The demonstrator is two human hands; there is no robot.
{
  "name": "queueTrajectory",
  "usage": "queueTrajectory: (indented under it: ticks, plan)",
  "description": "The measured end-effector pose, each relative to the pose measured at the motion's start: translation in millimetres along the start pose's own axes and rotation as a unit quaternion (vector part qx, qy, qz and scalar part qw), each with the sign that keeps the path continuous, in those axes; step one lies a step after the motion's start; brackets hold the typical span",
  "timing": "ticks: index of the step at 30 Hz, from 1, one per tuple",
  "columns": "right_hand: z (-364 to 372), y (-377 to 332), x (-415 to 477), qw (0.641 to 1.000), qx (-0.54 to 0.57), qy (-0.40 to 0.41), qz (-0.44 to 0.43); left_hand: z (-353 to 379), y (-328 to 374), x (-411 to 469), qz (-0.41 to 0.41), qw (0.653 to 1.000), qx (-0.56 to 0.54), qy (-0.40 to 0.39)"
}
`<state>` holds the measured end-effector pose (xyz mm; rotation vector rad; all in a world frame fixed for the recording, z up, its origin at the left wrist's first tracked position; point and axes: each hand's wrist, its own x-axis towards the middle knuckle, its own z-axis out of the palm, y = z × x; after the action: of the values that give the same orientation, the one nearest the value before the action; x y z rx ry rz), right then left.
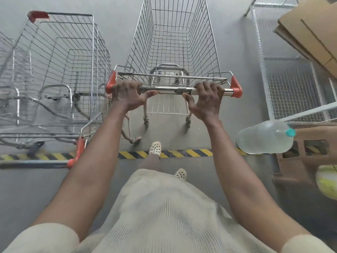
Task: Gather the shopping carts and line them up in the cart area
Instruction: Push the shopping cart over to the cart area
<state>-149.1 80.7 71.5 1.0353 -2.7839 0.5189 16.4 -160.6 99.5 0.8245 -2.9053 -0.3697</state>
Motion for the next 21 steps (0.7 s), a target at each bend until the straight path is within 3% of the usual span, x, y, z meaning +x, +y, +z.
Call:
queueTrajectory:
  ticks: [11, 21]
  plan:
    - [7.4, 23.6, 157.4, 0.996, -0.004, -0.078, 0.054, 7.0, 6.3, 164.8, 0.015, 0.999, 0.035, -0.018]
    - [-12.7, 58.9, 173.0, 0.98, -0.019, -0.138, 0.144, 22.7, 52.2, 205.2, 0.041, 0.997, 0.037, -0.055]
